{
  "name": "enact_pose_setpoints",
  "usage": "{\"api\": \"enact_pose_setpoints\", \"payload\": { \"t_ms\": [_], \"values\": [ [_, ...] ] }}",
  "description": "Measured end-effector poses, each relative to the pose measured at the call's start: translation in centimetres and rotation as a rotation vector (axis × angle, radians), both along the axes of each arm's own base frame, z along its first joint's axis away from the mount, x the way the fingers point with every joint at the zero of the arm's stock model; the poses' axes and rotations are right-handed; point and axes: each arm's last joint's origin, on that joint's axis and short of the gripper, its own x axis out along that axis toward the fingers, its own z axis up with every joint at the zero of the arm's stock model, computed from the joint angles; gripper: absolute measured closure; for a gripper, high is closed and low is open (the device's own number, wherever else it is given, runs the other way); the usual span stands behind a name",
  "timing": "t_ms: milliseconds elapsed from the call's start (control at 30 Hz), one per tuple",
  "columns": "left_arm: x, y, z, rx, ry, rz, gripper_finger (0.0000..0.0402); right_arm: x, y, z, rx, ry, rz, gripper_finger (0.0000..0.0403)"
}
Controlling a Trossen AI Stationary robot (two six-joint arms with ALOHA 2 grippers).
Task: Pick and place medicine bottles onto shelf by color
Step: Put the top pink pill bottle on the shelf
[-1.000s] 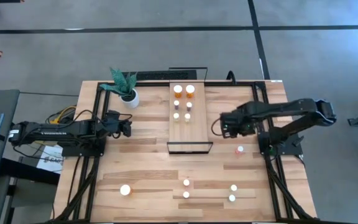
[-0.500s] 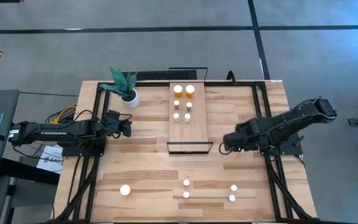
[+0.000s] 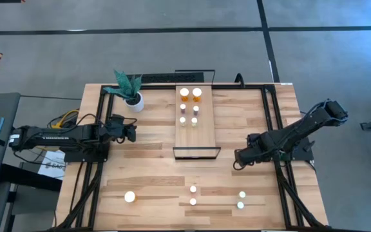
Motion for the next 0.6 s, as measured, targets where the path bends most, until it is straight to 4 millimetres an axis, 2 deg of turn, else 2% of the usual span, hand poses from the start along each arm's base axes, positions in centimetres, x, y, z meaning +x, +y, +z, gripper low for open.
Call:
{"api": "enact_pose_setpoints", "payload": {
  "t_ms": [200,600],
  "values": [
    [0.0,0.0,0.0,0.000,0.000,0.000,0.0310,0.1,-0.1,-0.1,-0.050,-0.013,0.001,0.0163],
    [0.0,0.0,0.0,0.000,0.000,0.000,0.0310,1.3,-0.3,-1.6,-0.099,0.063,0.025,0.0163]
  ]
}}
